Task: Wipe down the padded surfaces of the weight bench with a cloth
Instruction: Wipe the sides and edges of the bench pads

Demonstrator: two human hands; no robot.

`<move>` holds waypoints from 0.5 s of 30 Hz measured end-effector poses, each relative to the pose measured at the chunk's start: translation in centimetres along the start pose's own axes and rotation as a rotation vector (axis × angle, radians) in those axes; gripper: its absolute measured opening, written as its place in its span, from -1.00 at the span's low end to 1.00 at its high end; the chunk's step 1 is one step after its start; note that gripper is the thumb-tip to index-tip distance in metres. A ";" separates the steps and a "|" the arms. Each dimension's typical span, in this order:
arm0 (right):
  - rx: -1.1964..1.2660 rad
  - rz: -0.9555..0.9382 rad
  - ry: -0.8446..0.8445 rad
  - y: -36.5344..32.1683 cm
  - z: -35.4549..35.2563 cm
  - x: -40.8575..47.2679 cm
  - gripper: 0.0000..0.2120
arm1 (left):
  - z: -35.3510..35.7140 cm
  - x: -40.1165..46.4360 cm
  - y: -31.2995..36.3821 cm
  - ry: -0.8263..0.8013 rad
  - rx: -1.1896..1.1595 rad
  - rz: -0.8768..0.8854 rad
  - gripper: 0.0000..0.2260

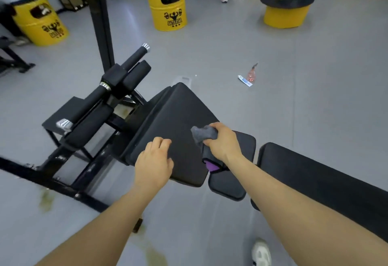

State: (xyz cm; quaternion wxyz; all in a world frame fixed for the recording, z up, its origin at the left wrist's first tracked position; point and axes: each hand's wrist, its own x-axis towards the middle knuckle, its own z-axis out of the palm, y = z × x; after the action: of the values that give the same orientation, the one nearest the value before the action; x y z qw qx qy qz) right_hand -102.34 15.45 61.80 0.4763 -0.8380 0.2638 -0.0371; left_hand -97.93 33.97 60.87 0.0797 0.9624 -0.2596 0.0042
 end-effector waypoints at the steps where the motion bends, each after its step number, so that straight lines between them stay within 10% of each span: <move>1: -0.014 -0.022 -0.025 -0.2 0.5 1.5 -0.67 | 0.2 0.7 -0.7 -0.004 0.007 -0.033 -0.64; 15: -0.282 -0.346 -0.376 -5.2 6.8 20.5 -0.70 | 3.2 10.5 -4.4 -0.005 -0.121 -0.560 -0.64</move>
State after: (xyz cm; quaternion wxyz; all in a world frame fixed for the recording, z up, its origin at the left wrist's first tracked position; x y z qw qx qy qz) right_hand -80.54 13.11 58.48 0.3825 -0.9205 0.0265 0.0754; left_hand -86.73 32.01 57.56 0.1343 0.9902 0.0161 -0.0359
